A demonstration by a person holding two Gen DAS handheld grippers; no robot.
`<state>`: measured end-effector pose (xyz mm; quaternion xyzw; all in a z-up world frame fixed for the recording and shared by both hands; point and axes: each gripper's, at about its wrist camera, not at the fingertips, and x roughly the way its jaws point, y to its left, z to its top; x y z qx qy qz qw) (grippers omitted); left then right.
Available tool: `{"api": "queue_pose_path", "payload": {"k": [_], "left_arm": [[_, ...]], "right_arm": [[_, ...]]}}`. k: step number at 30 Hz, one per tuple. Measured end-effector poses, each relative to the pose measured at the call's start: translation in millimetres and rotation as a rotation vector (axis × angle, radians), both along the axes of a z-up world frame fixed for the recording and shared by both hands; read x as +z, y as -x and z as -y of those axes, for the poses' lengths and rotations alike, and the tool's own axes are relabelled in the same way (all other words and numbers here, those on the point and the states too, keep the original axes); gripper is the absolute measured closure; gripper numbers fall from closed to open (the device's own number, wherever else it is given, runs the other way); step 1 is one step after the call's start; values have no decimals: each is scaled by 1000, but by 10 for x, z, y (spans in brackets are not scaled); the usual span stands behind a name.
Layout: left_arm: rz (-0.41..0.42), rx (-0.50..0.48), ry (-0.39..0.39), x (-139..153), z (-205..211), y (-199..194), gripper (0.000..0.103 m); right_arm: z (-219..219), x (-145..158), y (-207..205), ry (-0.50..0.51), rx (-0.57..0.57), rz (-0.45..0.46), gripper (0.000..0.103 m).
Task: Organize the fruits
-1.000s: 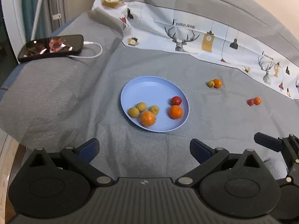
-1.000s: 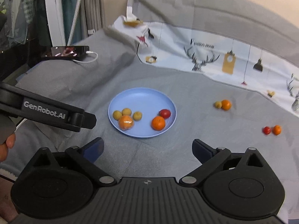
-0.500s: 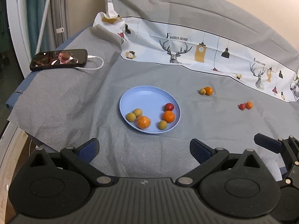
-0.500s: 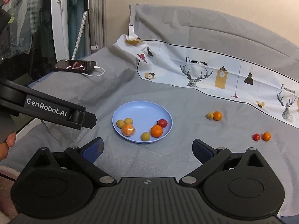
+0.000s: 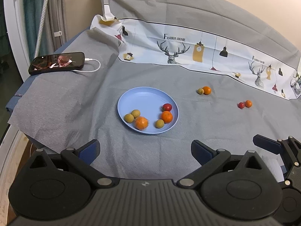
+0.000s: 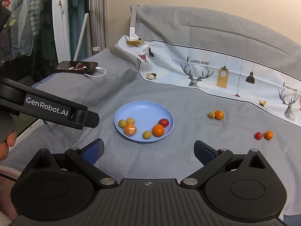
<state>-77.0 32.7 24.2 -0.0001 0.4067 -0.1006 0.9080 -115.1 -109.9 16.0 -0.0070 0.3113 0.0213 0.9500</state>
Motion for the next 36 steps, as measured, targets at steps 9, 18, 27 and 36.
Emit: {"api": "queue_pose_path", "payload": {"k": [9, 18, 27, 36], "left_arm": [[-1, 1, 2, -4, 3, -3, 0], [1, 1, -1, -15, 6, -5, 0], [-25, -16, -14, -75, 79, -99, 0], [-102, -26, -55, -241, 235, -341, 0]], "right_arm": [[-4, -4, 3, 1, 1, 0, 2], [-9, -17, 1, 1, 5, -6, 2], [48, -44, -37, -7, -6, -12, 2], [304, -244, -164, -84, -66, -56, 2]]}}
